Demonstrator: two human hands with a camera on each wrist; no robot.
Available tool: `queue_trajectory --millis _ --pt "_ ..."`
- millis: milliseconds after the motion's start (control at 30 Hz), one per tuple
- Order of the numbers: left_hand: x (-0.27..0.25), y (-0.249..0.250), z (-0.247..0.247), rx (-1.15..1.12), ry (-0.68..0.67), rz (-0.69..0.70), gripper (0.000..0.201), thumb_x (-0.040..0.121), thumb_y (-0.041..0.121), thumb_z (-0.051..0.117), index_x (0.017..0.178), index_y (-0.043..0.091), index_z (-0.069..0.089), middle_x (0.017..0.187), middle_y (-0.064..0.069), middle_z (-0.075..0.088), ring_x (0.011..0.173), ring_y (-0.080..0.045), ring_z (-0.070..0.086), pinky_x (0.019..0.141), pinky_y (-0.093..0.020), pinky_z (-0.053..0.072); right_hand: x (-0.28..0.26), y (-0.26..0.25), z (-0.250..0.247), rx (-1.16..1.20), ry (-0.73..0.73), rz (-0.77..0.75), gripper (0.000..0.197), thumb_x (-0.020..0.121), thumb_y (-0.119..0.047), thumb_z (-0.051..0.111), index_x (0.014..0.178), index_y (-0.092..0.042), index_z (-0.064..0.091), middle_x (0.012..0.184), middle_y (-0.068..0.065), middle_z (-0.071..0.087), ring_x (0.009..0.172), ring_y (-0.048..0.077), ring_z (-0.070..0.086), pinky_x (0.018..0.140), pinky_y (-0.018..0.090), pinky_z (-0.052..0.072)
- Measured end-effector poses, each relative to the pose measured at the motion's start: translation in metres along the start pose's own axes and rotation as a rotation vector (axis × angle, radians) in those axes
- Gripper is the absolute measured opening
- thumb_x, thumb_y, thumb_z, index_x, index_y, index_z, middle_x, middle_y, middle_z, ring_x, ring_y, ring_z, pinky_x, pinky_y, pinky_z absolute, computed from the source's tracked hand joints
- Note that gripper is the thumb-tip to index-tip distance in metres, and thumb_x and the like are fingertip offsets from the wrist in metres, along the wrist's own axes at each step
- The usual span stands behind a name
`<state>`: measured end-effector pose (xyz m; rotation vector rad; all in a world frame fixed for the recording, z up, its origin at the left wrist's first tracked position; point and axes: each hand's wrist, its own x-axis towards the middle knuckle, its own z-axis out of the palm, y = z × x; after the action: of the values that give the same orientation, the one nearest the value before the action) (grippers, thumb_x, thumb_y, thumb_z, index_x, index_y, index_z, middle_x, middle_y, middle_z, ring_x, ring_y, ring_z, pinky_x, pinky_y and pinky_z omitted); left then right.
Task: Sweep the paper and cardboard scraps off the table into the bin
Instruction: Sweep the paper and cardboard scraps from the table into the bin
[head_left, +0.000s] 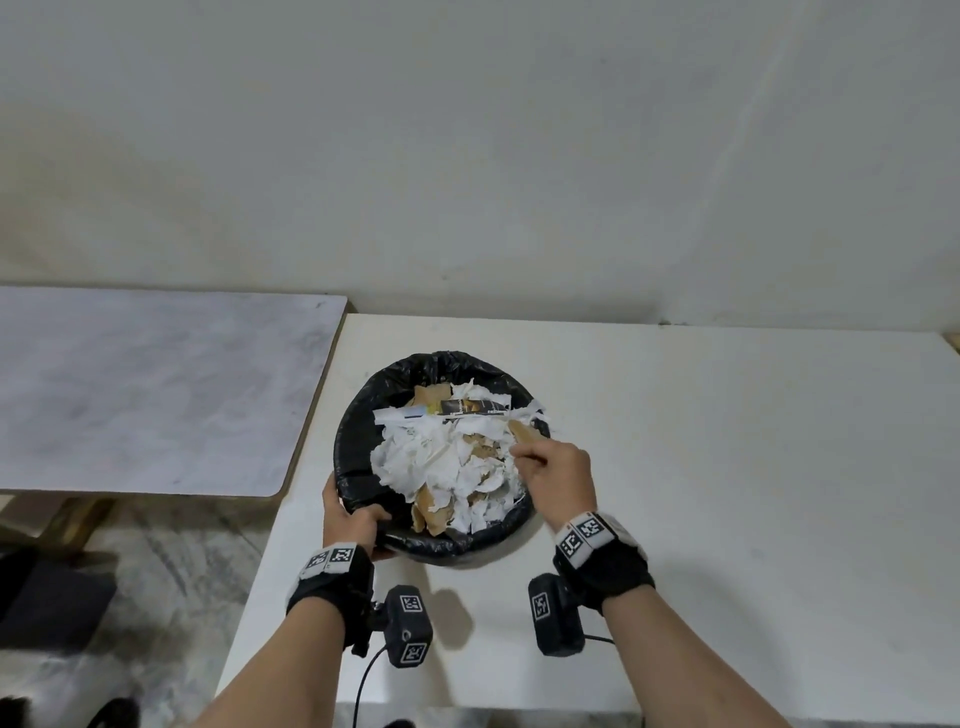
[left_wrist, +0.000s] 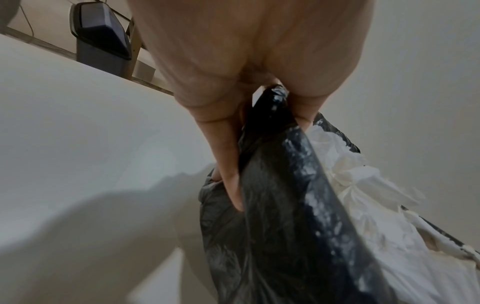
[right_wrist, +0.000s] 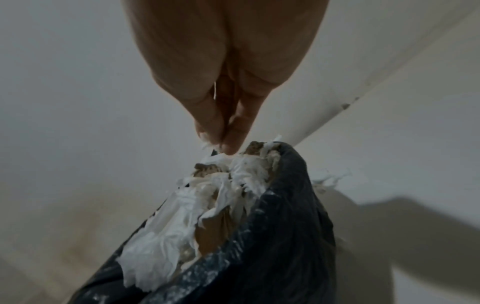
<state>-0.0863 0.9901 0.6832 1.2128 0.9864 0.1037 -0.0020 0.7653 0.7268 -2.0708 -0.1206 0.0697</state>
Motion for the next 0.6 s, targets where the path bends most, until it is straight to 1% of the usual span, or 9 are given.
queue_trajectory --millis 100,167,233,300,367,433,500,533,600 --pt "-0.001 0.003 -0.010 -0.004 -0.001 0.002 0.088 0.078 -0.020 0.046 0.143 0.039 0.037 0.123 -0.015 0.057 0.091 -0.045 0.063 0.057 -0.051 0.058 -0.006 -0.010 0.011 -0.143 -0.079 -0.015 0.030 0.088 0.001 0.053 0.105 -0.013 0.073 0.111 0.000 0.070 0.088 0.013 0.067 0.085 0.025 0.056" --pt "0.001 0.007 -0.020 -0.006 0.002 0.008 0.089 0.077 -0.019 0.047 0.143 0.039 0.036 0.122 -0.016 0.058 0.091 -0.047 0.063 0.059 -0.054 0.058 -0.012 -0.010 0.014 -0.163 -0.068 -0.007 0.037 0.086 0.004 0.050 0.106 -0.018 0.071 0.097 -0.002 0.072 0.086 0.012 0.067 0.085 0.029 0.057" --pt "0.004 0.012 -0.032 0.000 0.006 0.030 0.091 0.076 -0.019 0.047 0.143 0.041 0.036 0.120 -0.017 0.059 0.092 -0.048 0.064 0.060 -0.059 0.058 -0.015 -0.011 0.016 -0.144 -0.022 0.008 0.041 0.084 0.006 0.048 0.106 -0.019 0.071 0.089 -0.005 0.071 0.084 0.008 0.066 0.085 0.018 0.053" --pt "0.006 0.018 -0.045 0.004 0.007 0.065 0.092 0.075 -0.020 0.046 0.143 0.042 0.035 0.117 -0.015 0.060 0.094 -0.047 0.063 0.061 -0.062 0.057 -0.019 -0.014 0.018 -0.116 0.040 0.016 0.039 0.085 0.005 0.047 0.104 -0.019 0.072 0.087 -0.005 0.071 0.080 -0.001 0.064 0.077 0.003 0.046" --pt "0.009 0.024 -0.059 0.022 -0.007 0.084 0.088 0.076 -0.020 0.045 0.139 0.041 0.037 0.111 -0.012 0.060 0.090 -0.045 0.063 0.057 -0.058 0.058 -0.024 -0.014 0.024 -0.057 0.100 0.037 0.037 0.085 0.004 0.047 0.102 -0.017 0.072 0.087 -0.003 0.070 0.077 -0.006 0.063 0.069 -0.004 0.041" --pt "0.010 0.029 -0.074 0.045 0.003 0.096 0.083 0.077 -0.020 0.044 0.134 0.040 0.039 0.107 -0.012 0.060 0.085 -0.043 0.063 0.054 -0.054 0.057 -0.030 -0.009 0.032 -0.020 0.152 0.062 0.035 0.084 0.004 0.048 0.101 -0.016 0.072 0.087 0.000 0.070 0.079 0.001 0.064 0.068 -0.004 0.040" --pt "0.014 0.033 -0.087 0.068 0.020 0.107 0.086 0.076 -0.019 0.045 0.136 0.041 0.038 0.111 -0.013 0.061 0.088 -0.045 0.064 0.057 -0.062 0.057 -0.039 0.001 0.041 -0.009 0.203 0.109 0.034 0.083 0.004 0.049 0.101 -0.014 0.071 0.089 0.003 0.070 0.084 0.015 0.065 0.069 -0.002 0.042" --pt "0.016 0.034 -0.094 0.085 0.031 0.114 0.088 0.075 -0.019 0.046 0.138 0.042 0.038 0.112 -0.014 0.061 0.090 -0.046 0.064 0.059 -0.067 0.056 -0.046 0.008 0.047 -0.018 0.200 0.154 0.032 0.083 0.003 0.051 0.101 -0.014 0.071 0.090 0.004 0.070 0.086 0.019 0.065 0.071 0.001 0.043" --pt "0.022 0.035 -0.105 0.094 0.044 0.119 0.089 0.074 -0.019 0.046 0.138 0.043 0.039 0.114 -0.015 0.061 0.090 -0.047 0.064 0.059 -0.071 0.053 -0.064 0.026 0.057 -0.062 0.119 0.277 0.028 0.084 -0.001 0.057 0.105 -0.015 0.069 0.097 0.007 0.068 0.090 0.021 0.063 0.080 0.017 0.049"
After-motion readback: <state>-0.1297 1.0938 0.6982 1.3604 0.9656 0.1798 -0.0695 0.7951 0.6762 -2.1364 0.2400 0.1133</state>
